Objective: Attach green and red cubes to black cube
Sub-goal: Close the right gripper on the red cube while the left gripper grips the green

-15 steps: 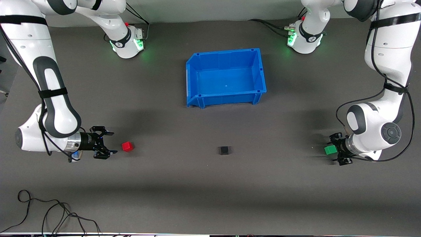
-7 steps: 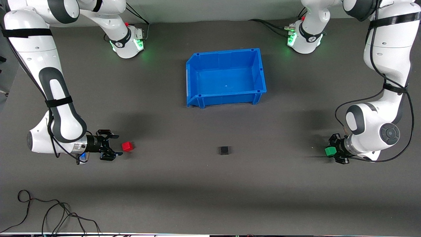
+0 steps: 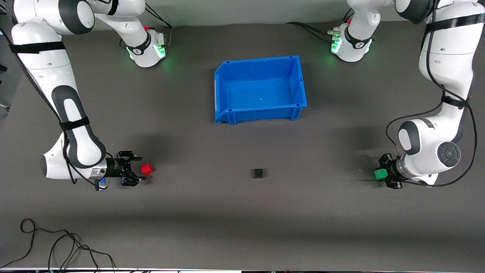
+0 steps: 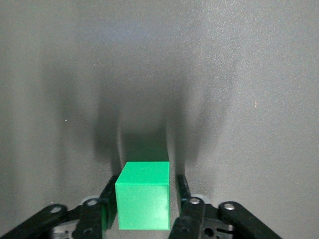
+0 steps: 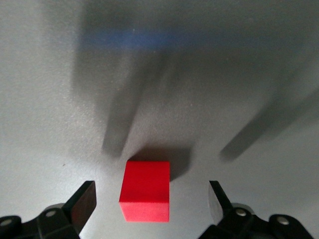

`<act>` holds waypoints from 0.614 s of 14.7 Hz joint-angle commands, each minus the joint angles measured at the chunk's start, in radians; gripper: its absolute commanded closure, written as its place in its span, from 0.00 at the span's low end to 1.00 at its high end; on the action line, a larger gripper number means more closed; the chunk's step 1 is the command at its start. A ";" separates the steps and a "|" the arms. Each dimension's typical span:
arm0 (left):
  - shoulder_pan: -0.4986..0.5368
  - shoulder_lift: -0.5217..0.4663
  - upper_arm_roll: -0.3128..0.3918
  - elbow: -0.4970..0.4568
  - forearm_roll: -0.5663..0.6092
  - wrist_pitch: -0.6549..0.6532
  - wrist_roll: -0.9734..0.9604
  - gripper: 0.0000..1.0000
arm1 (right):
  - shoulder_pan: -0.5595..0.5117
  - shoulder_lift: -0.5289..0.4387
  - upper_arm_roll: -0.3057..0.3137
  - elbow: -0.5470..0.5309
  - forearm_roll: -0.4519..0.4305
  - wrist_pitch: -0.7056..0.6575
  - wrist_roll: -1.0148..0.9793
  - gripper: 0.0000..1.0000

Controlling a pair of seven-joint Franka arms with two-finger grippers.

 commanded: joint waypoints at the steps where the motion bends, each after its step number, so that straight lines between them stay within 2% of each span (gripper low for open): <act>1: -0.012 -0.023 0.012 -0.014 0.011 -0.021 -0.015 0.41 | 0.002 0.021 0.001 0.032 0.030 0.001 -0.022 0.17; 3: -0.009 -0.025 0.012 -0.014 0.011 -0.024 -0.017 0.41 | 0.005 0.021 0.001 0.035 0.030 -0.001 -0.017 0.32; 4: -0.009 -0.025 0.012 -0.016 0.011 -0.024 -0.017 0.41 | 0.005 0.020 0.001 0.035 0.030 -0.002 -0.010 0.35; 5: -0.009 -0.023 0.015 -0.016 0.011 -0.024 -0.017 0.41 | 0.005 0.020 0.001 0.036 0.028 -0.004 -0.010 0.46; 7: -0.008 -0.025 0.027 -0.019 0.011 -0.025 -0.012 0.41 | 0.005 0.018 0.001 0.044 0.028 -0.010 -0.008 0.58; 9: -0.008 -0.025 0.027 -0.019 0.011 -0.025 -0.012 0.47 | 0.005 0.015 0.001 0.045 0.028 -0.013 -0.010 0.73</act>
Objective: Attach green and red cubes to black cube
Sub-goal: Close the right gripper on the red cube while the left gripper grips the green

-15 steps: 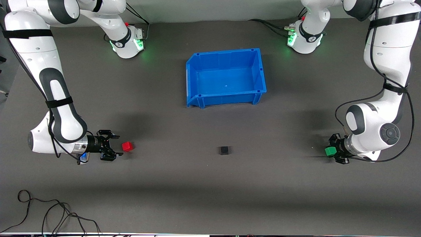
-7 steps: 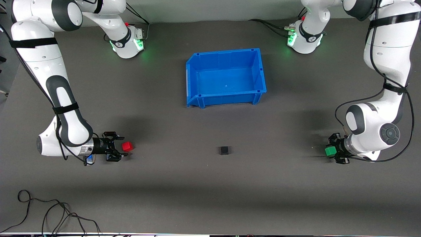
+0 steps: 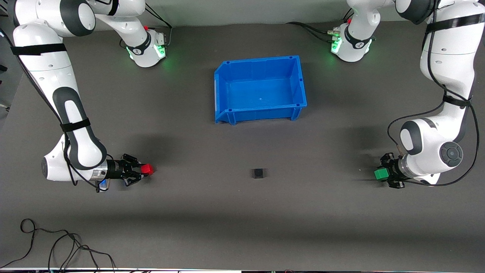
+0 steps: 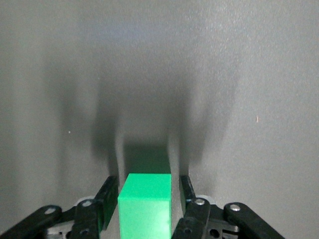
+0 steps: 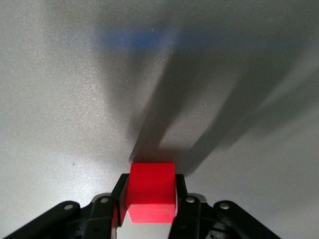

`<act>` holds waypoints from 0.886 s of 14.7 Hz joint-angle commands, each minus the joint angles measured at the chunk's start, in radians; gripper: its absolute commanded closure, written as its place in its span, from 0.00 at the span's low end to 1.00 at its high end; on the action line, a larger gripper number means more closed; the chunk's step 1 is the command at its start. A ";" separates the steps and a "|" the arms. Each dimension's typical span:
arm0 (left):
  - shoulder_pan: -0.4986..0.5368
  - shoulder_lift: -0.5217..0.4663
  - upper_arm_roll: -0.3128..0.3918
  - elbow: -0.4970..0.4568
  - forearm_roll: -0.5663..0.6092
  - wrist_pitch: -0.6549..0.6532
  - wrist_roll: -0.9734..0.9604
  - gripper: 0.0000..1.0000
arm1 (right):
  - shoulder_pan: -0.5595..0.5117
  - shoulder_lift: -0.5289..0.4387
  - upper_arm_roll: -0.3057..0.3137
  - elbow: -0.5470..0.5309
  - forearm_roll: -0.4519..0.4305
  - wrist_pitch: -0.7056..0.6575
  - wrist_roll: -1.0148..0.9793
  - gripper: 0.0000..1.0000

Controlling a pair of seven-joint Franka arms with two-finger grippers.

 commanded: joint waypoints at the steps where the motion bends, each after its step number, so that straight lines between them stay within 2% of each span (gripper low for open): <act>1: -0.009 -0.025 0.010 -0.018 0.011 -0.019 -0.012 0.56 | 0.001 0.007 0.001 0.026 0.027 -0.012 -0.010 0.77; 2: -0.006 -0.028 0.010 -0.017 0.011 -0.022 -0.012 0.71 | 0.001 0.007 0.001 0.027 0.027 -0.012 -0.010 0.80; 4: -0.006 -0.035 0.010 -0.010 0.011 -0.022 -0.015 0.96 | 0.001 0.002 0.001 0.041 0.027 -0.018 0.006 0.83; 5: -0.010 -0.038 0.010 -0.007 0.011 -0.031 -0.015 1.00 | 0.002 0.002 0.001 0.061 0.027 -0.038 0.048 0.83; 10: -0.056 -0.095 0.004 0.029 0.011 -0.160 -0.017 1.00 | 0.053 0.004 0.001 0.157 0.027 -0.088 0.262 0.82; 13: -0.123 -0.095 0.002 0.052 0.009 -0.154 -0.064 1.00 | 0.106 0.016 0.002 0.214 0.027 -0.079 0.412 0.82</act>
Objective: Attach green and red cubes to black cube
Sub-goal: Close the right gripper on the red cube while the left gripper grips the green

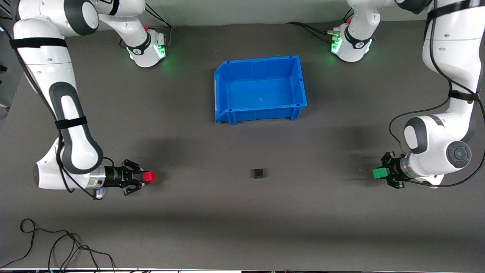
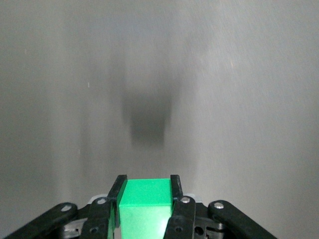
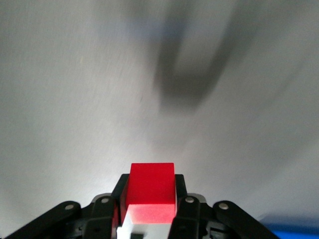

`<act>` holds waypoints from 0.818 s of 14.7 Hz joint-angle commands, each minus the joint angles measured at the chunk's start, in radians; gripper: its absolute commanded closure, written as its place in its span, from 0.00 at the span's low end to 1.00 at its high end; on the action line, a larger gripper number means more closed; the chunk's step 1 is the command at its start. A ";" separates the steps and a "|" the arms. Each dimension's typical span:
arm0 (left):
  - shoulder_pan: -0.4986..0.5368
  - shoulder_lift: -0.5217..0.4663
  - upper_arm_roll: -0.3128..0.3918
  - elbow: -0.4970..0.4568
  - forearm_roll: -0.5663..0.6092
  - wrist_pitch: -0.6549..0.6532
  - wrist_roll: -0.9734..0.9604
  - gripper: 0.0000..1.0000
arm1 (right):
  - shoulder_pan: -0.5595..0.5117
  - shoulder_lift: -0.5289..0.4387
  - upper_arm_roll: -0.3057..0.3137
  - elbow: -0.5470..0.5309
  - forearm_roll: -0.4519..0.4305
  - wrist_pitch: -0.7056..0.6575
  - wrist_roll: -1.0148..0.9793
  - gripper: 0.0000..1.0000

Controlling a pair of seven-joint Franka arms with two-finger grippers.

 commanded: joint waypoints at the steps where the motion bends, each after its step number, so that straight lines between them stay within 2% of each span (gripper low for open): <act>1: -0.087 -0.011 0.012 0.008 0.008 -0.007 -0.053 1.00 | 0.065 0.021 -0.009 0.063 0.020 0.000 0.151 0.82; 7: -0.234 0.034 0.012 0.086 0.009 -0.004 -0.142 1.00 | 0.216 0.055 -0.007 0.104 0.029 0.124 0.393 0.82; 12: -0.365 0.060 0.009 0.103 -0.012 0.025 -0.165 1.00 | 0.348 0.105 -0.009 0.112 0.108 0.294 0.515 0.82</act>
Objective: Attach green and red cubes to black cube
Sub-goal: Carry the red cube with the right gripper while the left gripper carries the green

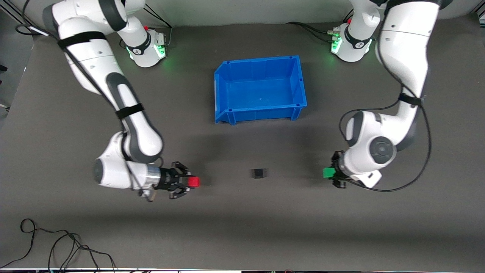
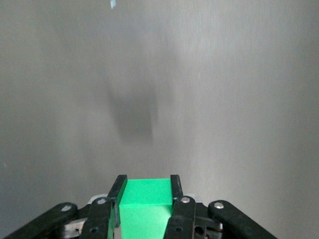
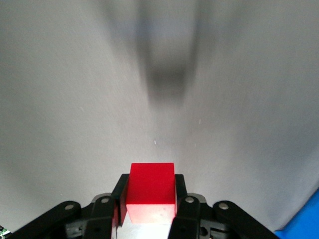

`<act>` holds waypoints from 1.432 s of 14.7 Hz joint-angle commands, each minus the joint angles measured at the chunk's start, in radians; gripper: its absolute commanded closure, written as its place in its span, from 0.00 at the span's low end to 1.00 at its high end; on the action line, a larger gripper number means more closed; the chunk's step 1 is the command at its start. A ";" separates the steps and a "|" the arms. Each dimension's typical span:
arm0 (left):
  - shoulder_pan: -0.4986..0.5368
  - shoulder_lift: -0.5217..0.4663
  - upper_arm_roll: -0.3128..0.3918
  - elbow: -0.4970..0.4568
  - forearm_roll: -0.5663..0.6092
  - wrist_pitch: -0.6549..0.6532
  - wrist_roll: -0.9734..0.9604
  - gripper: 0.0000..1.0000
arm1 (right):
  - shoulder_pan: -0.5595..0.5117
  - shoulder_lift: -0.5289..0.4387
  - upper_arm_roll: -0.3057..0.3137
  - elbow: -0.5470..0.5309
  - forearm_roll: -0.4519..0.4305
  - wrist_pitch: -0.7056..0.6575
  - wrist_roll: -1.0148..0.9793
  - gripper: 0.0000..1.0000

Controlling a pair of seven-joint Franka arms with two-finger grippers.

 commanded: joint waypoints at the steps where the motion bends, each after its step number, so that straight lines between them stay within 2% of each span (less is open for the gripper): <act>1: -0.078 0.035 0.015 0.030 -0.008 0.031 -0.064 1.00 | 0.068 0.055 -0.012 0.049 0.049 0.081 0.074 0.82; 3: -0.103 0.065 0.014 0.035 -0.011 0.100 -0.119 1.00 | 0.108 0.085 -0.012 0.081 0.051 0.112 0.099 0.82; 6: -0.111 0.115 -0.029 0.063 -0.020 0.185 -0.207 1.00 | 0.147 0.122 -0.011 0.118 0.051 0.123 0.103 0.82; 10: -0.115 0.221 -0.077 0.198 -0.016 0.160 -0.337 1.00 | 0.200 0.162 -0.011 0.162 0.048 0.157 0.085 0.82; 12: -0.138 0.233 -0.087 0.202 -0.017 0.156 -0.342 1.00 | 0.220 0.179 -0.011 0.184 0.045 0.170 0.080 0.82; 15: -0.176 0.253 -0.087 0.225 -0.023 0.063 -0.348 1.00 | 0.245 0.199 -0.012 0.204 0.040 0.178 0.077 0.82; 19: -0.190 0.256 -0.087 0.244 -0.023 0.068 -0.389 1.00 | 0.262 0.213 -0.011 0.210 0.042 0.186 0.047 0.81; 21: -0.189 0.276 -0.087 0.285 -0.025 0.068 -0.411 1.00 | 0.268 0.214 -0.011 0.207 0.045 0.195 0.039 0.81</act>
